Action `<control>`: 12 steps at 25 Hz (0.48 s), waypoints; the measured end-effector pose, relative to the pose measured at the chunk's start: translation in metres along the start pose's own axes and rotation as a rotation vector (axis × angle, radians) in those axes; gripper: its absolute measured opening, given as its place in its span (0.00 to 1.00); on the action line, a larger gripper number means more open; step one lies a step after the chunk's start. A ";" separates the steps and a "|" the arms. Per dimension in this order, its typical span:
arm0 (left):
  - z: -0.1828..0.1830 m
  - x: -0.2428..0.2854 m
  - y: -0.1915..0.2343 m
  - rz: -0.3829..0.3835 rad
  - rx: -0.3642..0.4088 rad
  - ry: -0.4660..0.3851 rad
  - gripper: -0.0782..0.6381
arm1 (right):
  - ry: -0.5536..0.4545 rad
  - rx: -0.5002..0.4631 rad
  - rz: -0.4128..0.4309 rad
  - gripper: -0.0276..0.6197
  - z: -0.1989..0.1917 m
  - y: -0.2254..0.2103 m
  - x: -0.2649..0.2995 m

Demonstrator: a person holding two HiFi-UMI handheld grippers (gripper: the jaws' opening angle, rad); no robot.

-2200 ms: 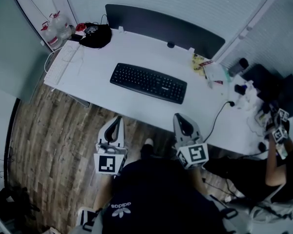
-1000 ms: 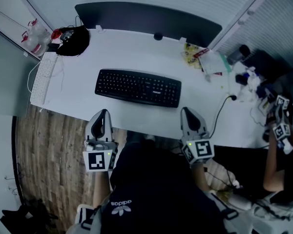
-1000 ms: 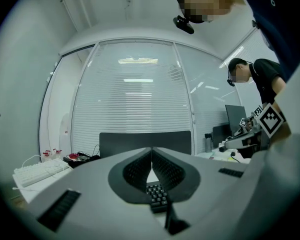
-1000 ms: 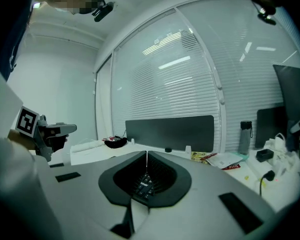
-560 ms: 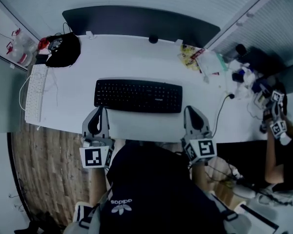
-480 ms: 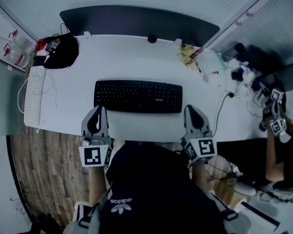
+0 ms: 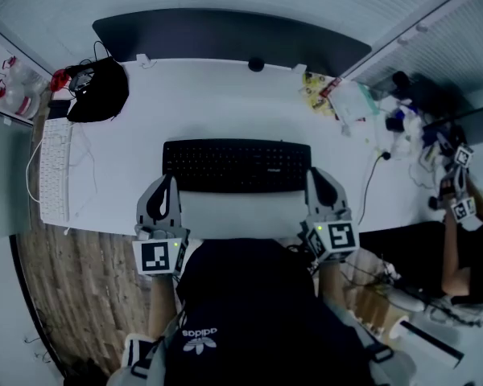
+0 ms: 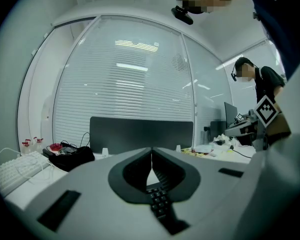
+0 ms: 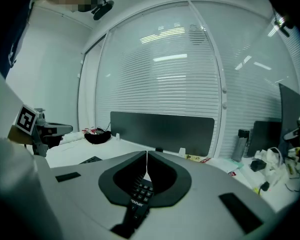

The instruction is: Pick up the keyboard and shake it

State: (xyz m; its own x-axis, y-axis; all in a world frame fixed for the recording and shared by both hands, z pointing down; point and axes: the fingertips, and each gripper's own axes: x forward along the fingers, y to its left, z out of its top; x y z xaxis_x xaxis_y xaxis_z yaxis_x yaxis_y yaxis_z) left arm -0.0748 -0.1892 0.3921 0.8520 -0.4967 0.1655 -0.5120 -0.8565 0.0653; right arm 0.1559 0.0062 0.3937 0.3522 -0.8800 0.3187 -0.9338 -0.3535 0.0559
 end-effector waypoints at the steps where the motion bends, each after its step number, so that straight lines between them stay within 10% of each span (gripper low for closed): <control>1: -0.003 0.001 0.005 0.002 -0.005 0.006 0.12 | 0.006 -0.005 0.004 0.05 0.000 0.002 0.004; 12: -0.043 0.015 0.035 -0.004 -0.081 0.087 0.12 | 0.089 0.013 -0.047 0.05 -0.015 -0.022 0.023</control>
State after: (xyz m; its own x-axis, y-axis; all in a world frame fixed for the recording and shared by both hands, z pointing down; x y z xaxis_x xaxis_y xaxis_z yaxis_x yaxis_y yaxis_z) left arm -0.0844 -0.2203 0.4394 0.8431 -0.4765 0.2493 -0.5191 -0.8423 0.1453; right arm 0.1831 -0.0014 0.4140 0.3882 -0.8306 0.3992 -0.9151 -0.3987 0.0605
